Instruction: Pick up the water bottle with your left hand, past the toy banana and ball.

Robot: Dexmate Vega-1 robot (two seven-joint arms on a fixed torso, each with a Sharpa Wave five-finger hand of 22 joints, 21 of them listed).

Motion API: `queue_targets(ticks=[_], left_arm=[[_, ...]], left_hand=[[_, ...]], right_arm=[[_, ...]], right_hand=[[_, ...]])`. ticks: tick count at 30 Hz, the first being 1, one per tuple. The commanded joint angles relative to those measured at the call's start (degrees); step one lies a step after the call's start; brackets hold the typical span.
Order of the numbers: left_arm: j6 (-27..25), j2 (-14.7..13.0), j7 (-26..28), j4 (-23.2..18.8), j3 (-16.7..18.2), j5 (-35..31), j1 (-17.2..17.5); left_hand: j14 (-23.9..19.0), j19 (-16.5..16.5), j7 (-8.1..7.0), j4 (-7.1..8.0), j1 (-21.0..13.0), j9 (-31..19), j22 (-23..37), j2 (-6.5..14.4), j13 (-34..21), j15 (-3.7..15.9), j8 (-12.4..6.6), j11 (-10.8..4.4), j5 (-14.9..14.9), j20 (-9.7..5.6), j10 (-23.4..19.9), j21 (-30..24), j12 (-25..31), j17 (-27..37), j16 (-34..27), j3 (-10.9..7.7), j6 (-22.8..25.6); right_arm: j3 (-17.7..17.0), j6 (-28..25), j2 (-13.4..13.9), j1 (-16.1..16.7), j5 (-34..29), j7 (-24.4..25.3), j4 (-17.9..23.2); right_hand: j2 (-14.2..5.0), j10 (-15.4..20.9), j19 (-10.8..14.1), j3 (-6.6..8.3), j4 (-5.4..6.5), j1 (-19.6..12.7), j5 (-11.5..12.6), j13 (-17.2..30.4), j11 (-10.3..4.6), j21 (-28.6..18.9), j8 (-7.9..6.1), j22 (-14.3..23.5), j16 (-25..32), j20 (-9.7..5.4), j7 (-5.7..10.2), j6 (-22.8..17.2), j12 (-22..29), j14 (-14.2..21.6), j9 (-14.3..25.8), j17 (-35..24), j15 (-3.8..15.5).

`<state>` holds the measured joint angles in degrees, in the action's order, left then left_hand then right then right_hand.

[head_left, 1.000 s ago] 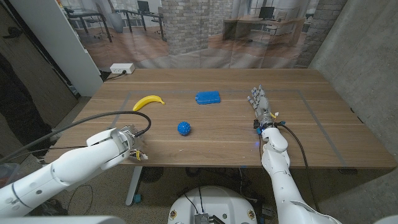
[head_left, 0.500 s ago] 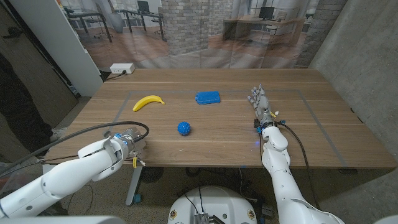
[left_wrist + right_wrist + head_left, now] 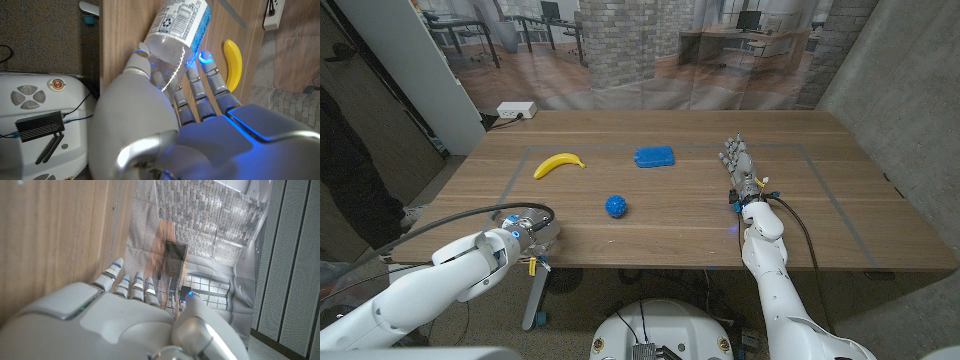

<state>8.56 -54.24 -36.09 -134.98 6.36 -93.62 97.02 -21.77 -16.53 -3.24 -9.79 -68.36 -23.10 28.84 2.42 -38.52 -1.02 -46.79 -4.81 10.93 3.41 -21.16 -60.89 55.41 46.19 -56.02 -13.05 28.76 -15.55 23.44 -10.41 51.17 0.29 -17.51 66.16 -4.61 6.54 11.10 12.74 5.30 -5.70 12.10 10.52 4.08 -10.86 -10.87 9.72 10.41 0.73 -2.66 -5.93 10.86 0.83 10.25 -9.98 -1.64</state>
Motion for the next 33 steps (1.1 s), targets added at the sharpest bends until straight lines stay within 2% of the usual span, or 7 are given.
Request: queue_targets(ticks=[1, 14, 26, 33], left_arm=[[-0.9, 3.3, 1.8, -2.0, 1.3, 0.0, -0.3], [-1.3, 6.4, 2.6, -4.5, 2.8, -0.8, -0.9], [-1.3, 9.8, 4.0, -4.6, 4.1, 2.2, -2.9], [-2.0, 11.5, 5.3, -4.3, 3.8, 1.8, -3.8]], left_hand=[[-3.1, 0.4, -1.09, 0.35, -6.0, 0.0, 0.2, 5.1, 0.1, 8.18, -0.45, -0.05, 0.3, 0.06, 0.6, -0.6, -0.4, 1.4, 0.2, -0.45, 0.7], [-2.2, 1.4, -1.26, 0.61, -6.6, 0.6, 0.4, 5.5, 1.2, 7.93, -0.44, -0.07, 0.4, -0.03, 1.7, -2.2, -1.2, 1.5, -0.2, -0.18, 0.2], [-1.7, 2.2, -0.96, 0.82, -7.3, 1.2, 0.6, 6.1, 1.8, 7.65, -0.58, 0.26, 0.6, 0.05, 1.6, -4.0, -1.2, 2.8, -1.7, 0.09, -0.1], [-1.5, 2.4, -0.99, 0.97, -7.4, 1.5, 0.7, 6.3, 1.4, 7.67, -0.69, 0.15, 0.7, -0.05, 1.7, -4.9, -0.9, 3.1, -2.1, 0.22, -0.2]], right_arm=[[0.2, -0.5, 0.1, 0.0, -0.1, -0.2, 0.9], [0.3, -0.7, 0.2, 0.0, -0.3, -0.2, 1.5], [0.3, -0.4, 0.3, -0.3, -0.5, 0.1, 1.1], [0.3, -0.3, 0.4, -0.6, -0.5, 0.2, 0.8]], right_hand=[[0.04, 0.6, 0.3, -0.1, 0.09, 0.4, 0.4, 0.2, -0.06, -0.2, -0.07, 0.1, 0.3, -0.01, 0.19, -0.5, 0.3, 0.2, 0.2, -0.2, -0.1], [0.04, 0.6, 0.3, -0.1, 0.06, 0.4, 0.4, 0.2, 0.01, -0.2, -0.05, 0.1, 0.3, -0.04, 0.23, -0.4, 0.3, 0.2, 0.2, -0.2, -0.02], [0.05, 0.6, 0.3, -0.12, 0.04, 0.4, 0.4, 0.3, -0.05, -0.2, -0.03, 0.1, 0.3, -0.06, 0.15, -0.4, 0.3, 0.2, 0.2, -0.2, -0.04], [0.06, 0.5, 0.3, -0.12, 0.03, 0.4, 0.4, 0.3, -0.05, -0.2, -0.03, 0.1, 0.3, -0.06, 0.16, -0.5, 0.3, 0.2, 0.2, -0.2, 0.0]])
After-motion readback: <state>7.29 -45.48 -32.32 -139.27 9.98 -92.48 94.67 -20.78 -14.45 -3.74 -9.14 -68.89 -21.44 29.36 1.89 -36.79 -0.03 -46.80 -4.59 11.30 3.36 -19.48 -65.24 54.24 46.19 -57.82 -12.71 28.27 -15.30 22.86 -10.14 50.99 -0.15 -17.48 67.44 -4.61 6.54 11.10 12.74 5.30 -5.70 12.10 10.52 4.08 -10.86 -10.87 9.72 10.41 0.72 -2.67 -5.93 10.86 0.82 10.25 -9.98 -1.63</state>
